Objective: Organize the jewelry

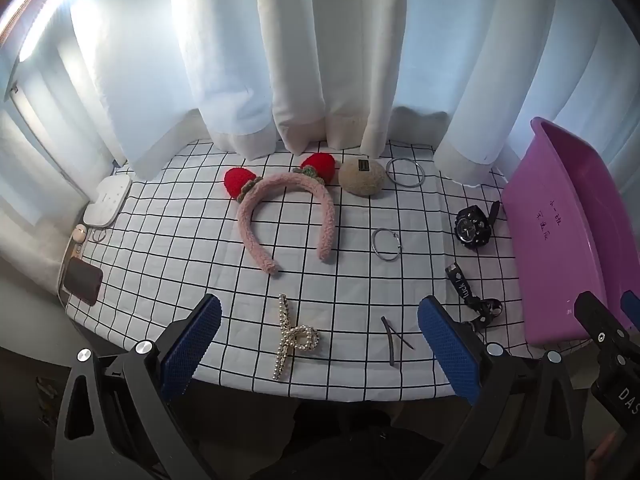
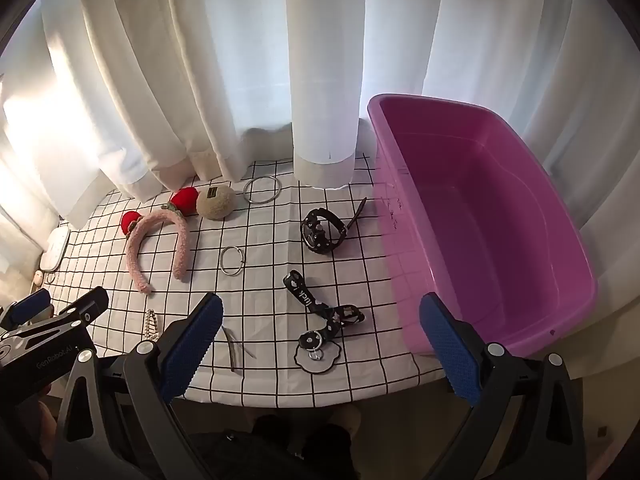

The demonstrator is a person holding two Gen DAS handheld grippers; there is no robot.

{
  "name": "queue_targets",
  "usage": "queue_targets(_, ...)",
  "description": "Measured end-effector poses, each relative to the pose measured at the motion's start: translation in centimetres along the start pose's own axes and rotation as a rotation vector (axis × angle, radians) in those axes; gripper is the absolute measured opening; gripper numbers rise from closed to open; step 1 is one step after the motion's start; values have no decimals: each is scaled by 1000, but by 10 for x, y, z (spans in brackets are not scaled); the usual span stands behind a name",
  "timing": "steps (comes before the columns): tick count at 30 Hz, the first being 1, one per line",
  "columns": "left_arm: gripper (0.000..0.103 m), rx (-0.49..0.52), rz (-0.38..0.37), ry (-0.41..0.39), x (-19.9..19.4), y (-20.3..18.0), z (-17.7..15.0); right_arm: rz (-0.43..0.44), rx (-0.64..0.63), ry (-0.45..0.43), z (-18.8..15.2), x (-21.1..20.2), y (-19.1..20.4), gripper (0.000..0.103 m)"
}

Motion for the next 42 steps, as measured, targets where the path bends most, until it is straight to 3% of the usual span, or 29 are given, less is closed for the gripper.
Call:
queue_targets(7, 97, 34, 20, 9, 1, -3, 2, -9, -6, 2, 1, 0, 0, 94)
queue_targets(10, 97, 19, 15, 10, 6, 10, 6, -11, -8, 3, 0, 0, 5, 94)
queue_targets(42, 97, 11, 26, 8, 6, -2, 3, -1, -9, -2, 4, 4, 5, 94)
Point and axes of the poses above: each gripper's, at about its wrist camera, not at the fingertips, and x roughly the way its jaws point, y to its left, z to its top, the point moved 6 cm from there along x, roughly the way its jaws point
